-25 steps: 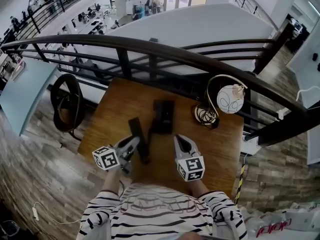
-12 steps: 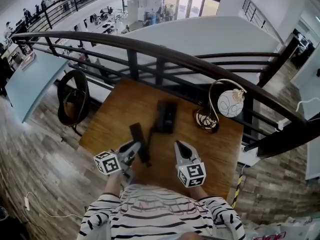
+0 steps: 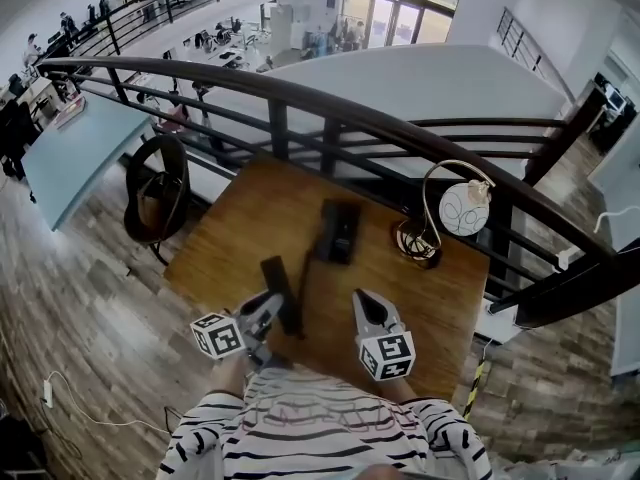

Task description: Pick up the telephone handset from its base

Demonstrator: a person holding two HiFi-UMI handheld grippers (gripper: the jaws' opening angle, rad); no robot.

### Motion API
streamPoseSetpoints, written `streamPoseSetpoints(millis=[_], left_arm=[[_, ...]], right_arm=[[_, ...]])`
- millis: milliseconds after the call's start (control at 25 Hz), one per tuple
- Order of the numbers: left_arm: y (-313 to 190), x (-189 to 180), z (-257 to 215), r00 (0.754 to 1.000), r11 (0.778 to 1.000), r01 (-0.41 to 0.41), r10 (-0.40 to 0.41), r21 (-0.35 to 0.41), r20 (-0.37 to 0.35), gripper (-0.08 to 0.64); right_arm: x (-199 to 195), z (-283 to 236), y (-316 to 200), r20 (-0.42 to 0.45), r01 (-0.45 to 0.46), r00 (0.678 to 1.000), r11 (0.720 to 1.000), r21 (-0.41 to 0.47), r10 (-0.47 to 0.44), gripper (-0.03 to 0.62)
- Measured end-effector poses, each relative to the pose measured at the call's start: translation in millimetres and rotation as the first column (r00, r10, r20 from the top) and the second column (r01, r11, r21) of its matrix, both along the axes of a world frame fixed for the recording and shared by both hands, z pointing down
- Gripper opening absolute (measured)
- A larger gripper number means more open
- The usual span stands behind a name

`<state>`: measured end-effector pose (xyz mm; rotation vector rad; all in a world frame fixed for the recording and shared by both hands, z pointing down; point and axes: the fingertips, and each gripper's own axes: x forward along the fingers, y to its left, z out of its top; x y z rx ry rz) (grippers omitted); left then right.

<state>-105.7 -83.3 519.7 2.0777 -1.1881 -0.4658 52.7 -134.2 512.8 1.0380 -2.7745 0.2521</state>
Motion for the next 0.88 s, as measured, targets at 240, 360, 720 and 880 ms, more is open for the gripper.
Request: streamPoseSetpoints(millis=[240, 360, 720, 880], left_arm=[[13, -7, 3, 1.000, 1.000, 0.021, -0.021, -0.012, -0.002, 0.073], [17, -7, 3, 1.000, 1.000, 0.022, -0.022, -0.015, -0.004, 0.074], [20, -5, 5, 1.000, 1.000, 0.015, -0.015, -0.025, -0.001, 0.072], [19, -5, 6, 1.000, 1.000, 0.005, -0.005, -0.026, 0.003, 0.073]], right_arm=[[-7, 1, 8, -0.003, 0.008, 1.000, 1.000, -0.008, -0.008, 0.000], [-7, 3, 11, -0.015, 0.009, 1.000, 1.000, -0.008, -0.009, 0.000], [-7, 6, 15, -0.029, 0.010, 1.000, 1.000, -0.008, -0.010, 0.000], [-8, 7, 14, -0.030, 0.007, 1.000, 1.000, -0.009, -0.008, 0.000]])
